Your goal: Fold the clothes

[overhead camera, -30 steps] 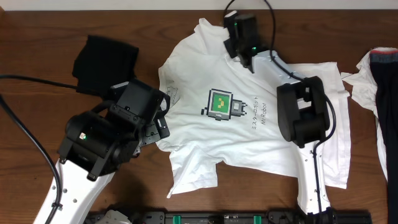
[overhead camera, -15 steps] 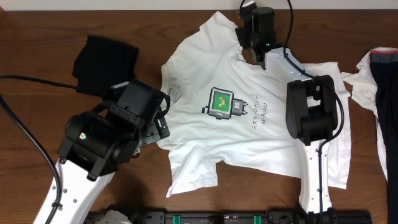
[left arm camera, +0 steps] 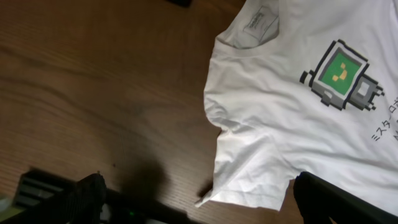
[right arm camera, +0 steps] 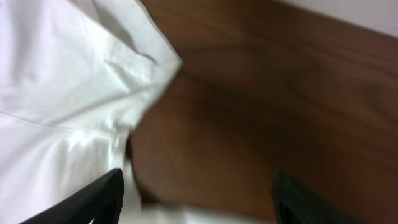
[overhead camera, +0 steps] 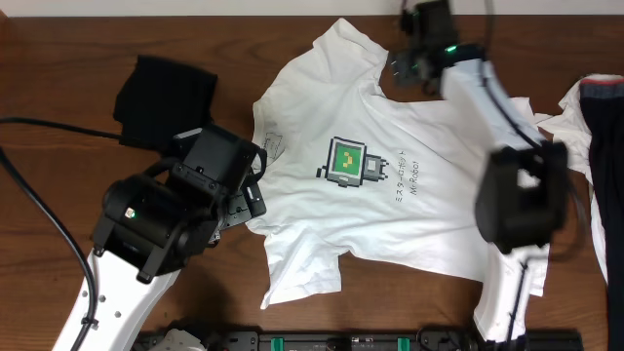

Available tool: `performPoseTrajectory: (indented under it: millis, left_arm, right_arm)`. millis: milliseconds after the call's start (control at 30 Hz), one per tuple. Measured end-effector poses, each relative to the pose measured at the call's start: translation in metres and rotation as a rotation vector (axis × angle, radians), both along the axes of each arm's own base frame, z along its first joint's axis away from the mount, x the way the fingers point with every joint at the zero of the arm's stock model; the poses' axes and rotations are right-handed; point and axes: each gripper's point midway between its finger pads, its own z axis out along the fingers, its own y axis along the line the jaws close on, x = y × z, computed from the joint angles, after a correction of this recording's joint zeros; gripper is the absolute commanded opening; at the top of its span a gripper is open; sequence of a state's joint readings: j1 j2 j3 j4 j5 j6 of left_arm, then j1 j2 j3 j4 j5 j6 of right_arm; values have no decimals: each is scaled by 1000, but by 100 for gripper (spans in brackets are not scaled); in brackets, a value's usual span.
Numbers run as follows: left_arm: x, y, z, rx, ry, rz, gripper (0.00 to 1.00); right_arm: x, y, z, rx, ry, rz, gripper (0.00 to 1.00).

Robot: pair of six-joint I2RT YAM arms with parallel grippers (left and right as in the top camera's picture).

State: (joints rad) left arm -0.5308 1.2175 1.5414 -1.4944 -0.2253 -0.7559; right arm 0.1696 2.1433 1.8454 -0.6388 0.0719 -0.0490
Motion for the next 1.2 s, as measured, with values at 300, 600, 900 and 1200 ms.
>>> performPoseTrajectory:
  millis: [300, 600, 900, 1200]
  left_arm:
    - [0, 0, 0, 0, 1, 0, 98]
    - [0, 0, 0, 0, 1, 0, 98]
    - [0, 0, -1, 0, 1, 0, 98]
    - [-1, -1, -1, -8, 6, 0, 98]
  right_arm:
    - [-95, -131, 44, 19, 246, -298, 73]
    - [-171, -193, 15, 212, 536, -497, 91]
    - [-212, -196, 34, 298, 620, -571, 88]
    - [-291, -162, 150, 312, 357, -617, 93]
